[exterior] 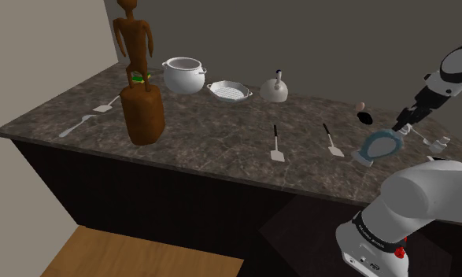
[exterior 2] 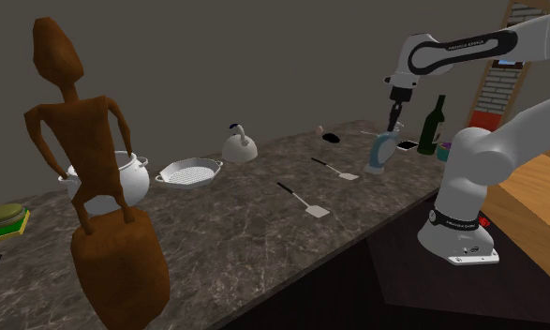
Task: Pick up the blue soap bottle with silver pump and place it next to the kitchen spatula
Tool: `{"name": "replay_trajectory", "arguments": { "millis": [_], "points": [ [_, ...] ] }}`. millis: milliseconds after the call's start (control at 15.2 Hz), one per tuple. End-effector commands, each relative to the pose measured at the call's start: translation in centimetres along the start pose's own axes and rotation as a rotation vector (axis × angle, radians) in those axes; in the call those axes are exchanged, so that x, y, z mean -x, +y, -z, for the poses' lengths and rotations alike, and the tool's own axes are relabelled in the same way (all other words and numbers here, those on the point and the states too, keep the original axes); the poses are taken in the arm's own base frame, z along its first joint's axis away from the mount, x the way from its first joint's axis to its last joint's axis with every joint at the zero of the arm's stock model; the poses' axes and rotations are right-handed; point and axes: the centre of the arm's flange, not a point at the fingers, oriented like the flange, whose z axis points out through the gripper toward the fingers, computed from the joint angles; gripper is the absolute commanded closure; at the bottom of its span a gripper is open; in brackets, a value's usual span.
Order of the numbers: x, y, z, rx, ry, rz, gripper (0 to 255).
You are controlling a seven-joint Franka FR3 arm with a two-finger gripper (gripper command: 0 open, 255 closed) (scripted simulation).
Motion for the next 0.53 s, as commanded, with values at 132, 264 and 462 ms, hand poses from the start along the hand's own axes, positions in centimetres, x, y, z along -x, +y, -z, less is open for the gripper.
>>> {"name": "replay_trajectory", "arguments": {
  "millis": [132, 264, 462],
  "points": [
    [0.1, 0.3, -2.2, 0.000, 0.001, 0.000, 255],
    [0.2, 0.3, -2.5, 0.000, 0.001, 0.000, 255],
    [0.2, 0.3, -2.5, 0.000, 0.001, 0.000, 255]
  ]
}}
